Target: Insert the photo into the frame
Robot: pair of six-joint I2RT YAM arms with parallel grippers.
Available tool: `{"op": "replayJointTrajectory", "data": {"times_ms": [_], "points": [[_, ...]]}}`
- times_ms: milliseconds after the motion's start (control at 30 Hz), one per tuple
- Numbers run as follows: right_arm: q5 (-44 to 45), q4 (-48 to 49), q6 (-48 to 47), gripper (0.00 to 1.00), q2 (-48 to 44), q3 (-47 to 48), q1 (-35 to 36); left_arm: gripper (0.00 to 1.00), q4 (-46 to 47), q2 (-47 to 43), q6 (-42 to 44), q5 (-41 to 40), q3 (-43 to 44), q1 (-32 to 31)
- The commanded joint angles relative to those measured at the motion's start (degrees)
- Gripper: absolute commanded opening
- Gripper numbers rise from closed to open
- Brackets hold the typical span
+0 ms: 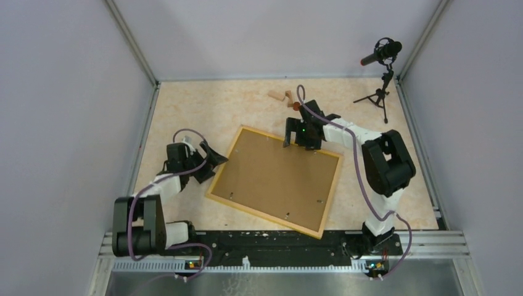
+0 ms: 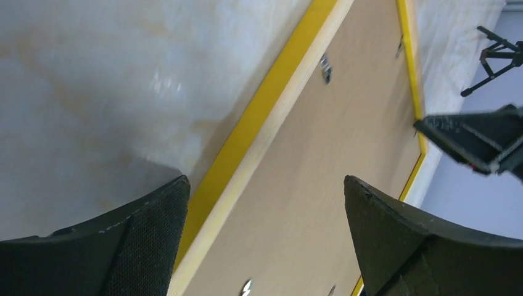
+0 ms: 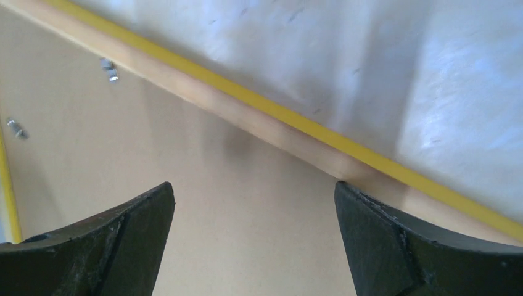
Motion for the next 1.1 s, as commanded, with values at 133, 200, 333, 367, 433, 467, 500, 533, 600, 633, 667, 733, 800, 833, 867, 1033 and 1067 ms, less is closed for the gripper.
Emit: {"op": "replayJointTrajectory", "data": {"times_ms": [133,200,333,367,433,467,500,533,600,633,667,733,800,833,867,1033,1067], "points": [[15.82,-18.43,-5.55,0.99,-7.08,2.97,-2.5,0.98,-13.3,-17.84,-0.43,-12.97,-6.84,-0.23],[15.98,-18.6,-3.36,0.99,-12.1,-2.4,-2.49,0.98,-13.19,-18.61,0.82,-12.95,-6.78,-0.21],[20.27,-17.85,-0.65,0.99,-20.97,-12.15,-3.37,0.99,-11.05,-16.2,4.46,-6.8,-5.08,-0.17],[20.14,-16.74,-0.1,0.99,-22.58,-14.86,-4.37,0.98,-10.35,-14.96,5.55,-4.3,-4.4,-0.21],[16.27,-14.49,0.23,0.99,-24.69,-19.34,-7.65,0.98,-9.91,-12.24,7.84,0.36,-2.61,-0.2],[14.56,-13.52,0.33,0.99,-25.33,-21.17,-9.1,0.98,-9.88,-10.88,8.91,3.21,-1.58,-0.21],[12.92,-12.0,0.16,0.99,-25.73,-23.2,-9.98,0.98,-9.97,-9.43,9.81,5.25,-0.54,-0.16],[10.45,-10.07,-0.72,0.99,-25.85,-24.45,-10.29,0.98,-9.92,-8.25,10.42,7.21,0.26,-0.22],[6.1,-5.83,-2.49,0.99,-25.04,-25.68,-10.29,0.98,-10.53,-6.08,11.09,9.32,1.63,-0.24],[3.36,-4.05,-3.51,0.99,-24.4,-25.86,-10.31,0.98,-10.82,-5.16,10.98,9.64,1.89,-0.28],[1.09,-2.09,-4.11,0.98,-23.76,-25.97,-10.25,0.98,-10.8,-4.94,10.77,9.72,1.82,-0.31],[-2.73,1.67,-4.52,0.98,-22.53,-25.38,-10.23,0.96,-11.13,-4.9,9.62,8.89,1.23,-0.41],[-7.09,5.1,-4.15,0.97,-20.27,-23.69,-10.14,0.93,-11.74,-4.82,7.87,8.08,0.36,-0.49],[-9.95,6.89,-3.63,0.97,-18.74,-22.58,-10.07,0.92,-12.12,-4.81,6.85,7.39,-0.15,-0.49],[-12.89,8.27,-3.07,0.96,-16.99,-21.04,-9.78,0.92,-12.02,-4.86,5.82,6.76,-0.83,-0.45],[-10.8,1.36,-5.89,0.95,-10.11,-9.24,-6.98,0.92,-11.78,-7.45,2.89,2.86,-3.19,-0.44],[-7.44,-1.88,-6.55,0.95,-9.88,-8.05,-6.98,0.93,-12.28,-8.3,2.78,2.02,-3.18,-0.49]]}}
